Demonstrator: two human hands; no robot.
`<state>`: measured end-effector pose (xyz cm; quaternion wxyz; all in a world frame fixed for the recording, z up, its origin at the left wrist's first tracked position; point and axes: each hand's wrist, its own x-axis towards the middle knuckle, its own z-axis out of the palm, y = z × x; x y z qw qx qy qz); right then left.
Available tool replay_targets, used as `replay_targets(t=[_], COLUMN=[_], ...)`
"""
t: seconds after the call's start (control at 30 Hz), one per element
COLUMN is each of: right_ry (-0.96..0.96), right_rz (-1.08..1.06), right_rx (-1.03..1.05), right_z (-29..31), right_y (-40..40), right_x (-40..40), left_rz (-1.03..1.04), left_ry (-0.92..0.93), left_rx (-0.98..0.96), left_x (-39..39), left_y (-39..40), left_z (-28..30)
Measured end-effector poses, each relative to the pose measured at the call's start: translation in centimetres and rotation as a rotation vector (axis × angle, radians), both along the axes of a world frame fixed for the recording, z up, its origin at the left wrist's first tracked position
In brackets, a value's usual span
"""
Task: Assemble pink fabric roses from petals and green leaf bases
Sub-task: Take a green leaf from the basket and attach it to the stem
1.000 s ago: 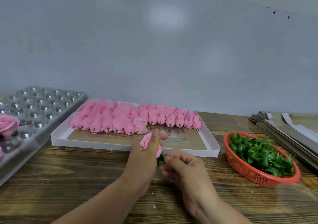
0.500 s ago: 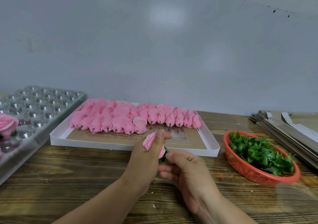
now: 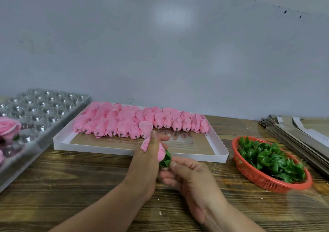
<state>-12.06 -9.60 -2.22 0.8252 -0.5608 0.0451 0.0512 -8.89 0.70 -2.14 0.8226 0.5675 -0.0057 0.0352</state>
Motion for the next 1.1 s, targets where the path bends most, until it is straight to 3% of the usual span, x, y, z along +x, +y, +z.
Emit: replay_targets(t=[0.37, 0.53, 0.83, 1.1], right_ry=[-0.044, -0.103, -0.404, -0.669], right_rz=[-0.045, -0.063, -0.149, -0.229], right_rx=[0.026, -0.053, -0.221, -0.632], right_z=[-0.3, -0.4, 0.0, -0.7], right_y=[-0.1, 0.1, 0.4, -0.4], right_x=[0.1, -0.2, -0.6, -0.2], left_rz=[-0.107, -0.127, -0.227, -0.251], left_ry=[-0.008, 0.007, 0.135, 0.230], left_rx=[0.001, -0.027, -0.173, -0.190], left_x=[-0.4, -0.9, -0.3, -0.7], left_y=[-0.2, -0.9, -0.4, -0.3], left_z=[-0.4, -0.9, -0.8, -0.1])
